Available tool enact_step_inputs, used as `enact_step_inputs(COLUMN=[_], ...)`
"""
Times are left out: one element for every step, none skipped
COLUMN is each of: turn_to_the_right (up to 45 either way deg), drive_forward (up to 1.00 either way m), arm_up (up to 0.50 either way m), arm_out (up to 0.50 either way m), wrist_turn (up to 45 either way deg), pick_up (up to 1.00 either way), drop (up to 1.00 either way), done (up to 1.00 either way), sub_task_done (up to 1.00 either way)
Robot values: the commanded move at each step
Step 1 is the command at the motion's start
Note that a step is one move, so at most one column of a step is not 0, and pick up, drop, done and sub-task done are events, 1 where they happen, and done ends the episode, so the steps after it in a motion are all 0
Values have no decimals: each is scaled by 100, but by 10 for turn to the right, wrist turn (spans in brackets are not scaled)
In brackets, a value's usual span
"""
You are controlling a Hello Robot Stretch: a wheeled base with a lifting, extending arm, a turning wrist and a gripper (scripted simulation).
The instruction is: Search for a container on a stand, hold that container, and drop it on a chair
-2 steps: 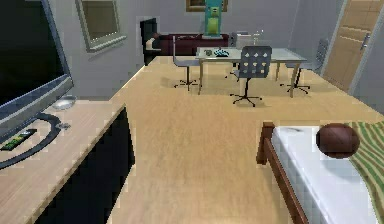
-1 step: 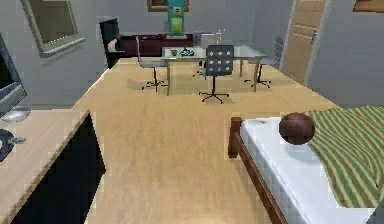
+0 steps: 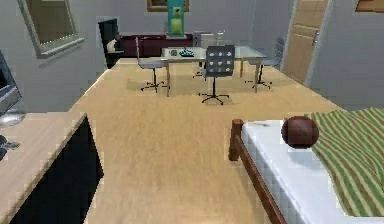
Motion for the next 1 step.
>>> enact_step_inputs(turn_to_the_right=[-180], drive_forward=[0], arm_up=[0], arm_out=[0], wrist_turn=[0], pick_up=[0], drop=[0], done=[0], sub_task_done=[0])
